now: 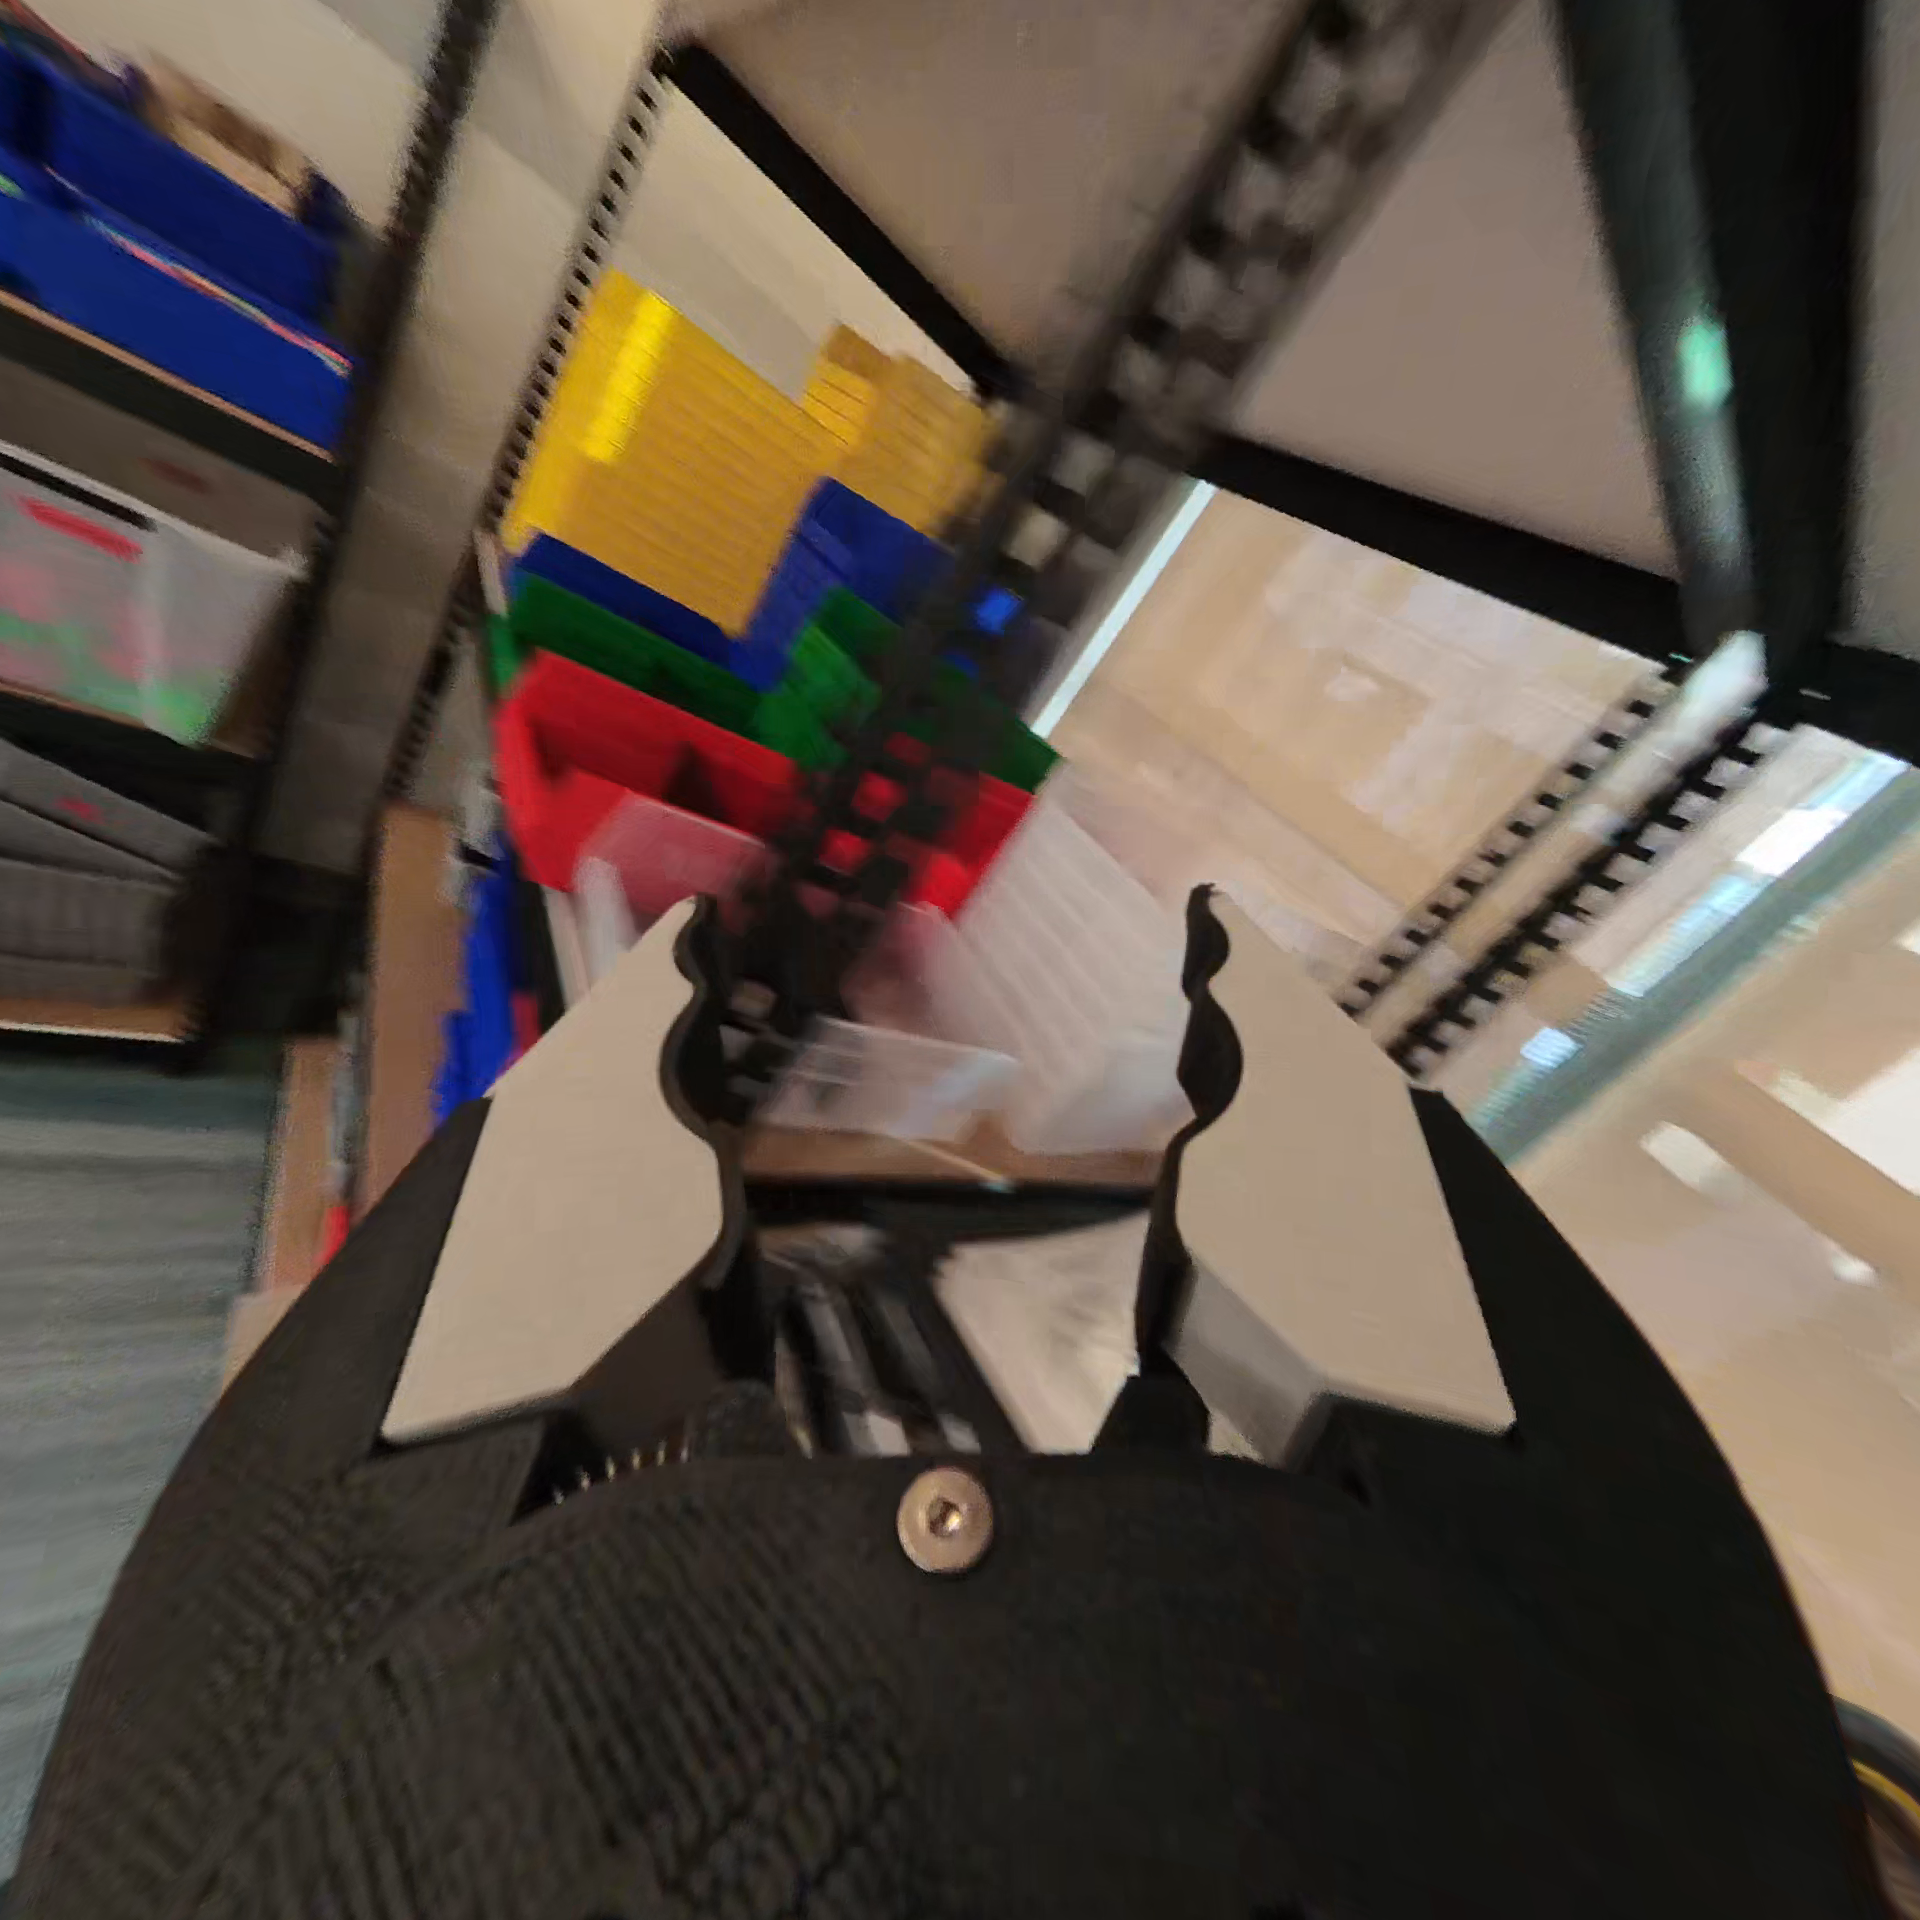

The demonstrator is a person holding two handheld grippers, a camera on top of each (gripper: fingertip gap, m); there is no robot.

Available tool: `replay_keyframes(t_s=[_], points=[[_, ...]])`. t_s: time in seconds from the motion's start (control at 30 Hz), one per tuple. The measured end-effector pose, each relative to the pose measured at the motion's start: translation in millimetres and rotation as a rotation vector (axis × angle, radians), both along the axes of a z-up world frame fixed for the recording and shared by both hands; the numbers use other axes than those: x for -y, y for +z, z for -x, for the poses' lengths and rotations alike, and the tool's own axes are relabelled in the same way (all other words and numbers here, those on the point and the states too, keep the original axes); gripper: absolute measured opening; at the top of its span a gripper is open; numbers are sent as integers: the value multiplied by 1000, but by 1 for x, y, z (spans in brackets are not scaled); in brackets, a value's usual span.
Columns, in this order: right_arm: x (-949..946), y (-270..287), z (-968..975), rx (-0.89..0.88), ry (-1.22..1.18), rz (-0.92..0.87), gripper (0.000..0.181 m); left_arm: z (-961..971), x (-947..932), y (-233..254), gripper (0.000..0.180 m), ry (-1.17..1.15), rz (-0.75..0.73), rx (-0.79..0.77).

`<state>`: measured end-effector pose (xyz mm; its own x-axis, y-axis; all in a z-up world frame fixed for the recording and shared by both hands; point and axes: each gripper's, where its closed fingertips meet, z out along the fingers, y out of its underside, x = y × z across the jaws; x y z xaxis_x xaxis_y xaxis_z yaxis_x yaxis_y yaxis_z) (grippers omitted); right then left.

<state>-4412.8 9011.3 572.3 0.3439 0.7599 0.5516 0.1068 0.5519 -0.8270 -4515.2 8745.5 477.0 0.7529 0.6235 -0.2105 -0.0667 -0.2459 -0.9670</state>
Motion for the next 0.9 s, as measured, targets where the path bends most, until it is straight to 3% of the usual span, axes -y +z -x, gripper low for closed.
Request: replay_keyframes(t_s=[0.23,0.6,0.9], points=[[280,-78,125,110,290,119,101,39,188,-25,85,364,127,-53],[546,-147,191,266,606,121,94,66,447,-99,85,879,359,49],[644,-203,243,401,784,59,94,102,550,-132,90,1121,282,116]])
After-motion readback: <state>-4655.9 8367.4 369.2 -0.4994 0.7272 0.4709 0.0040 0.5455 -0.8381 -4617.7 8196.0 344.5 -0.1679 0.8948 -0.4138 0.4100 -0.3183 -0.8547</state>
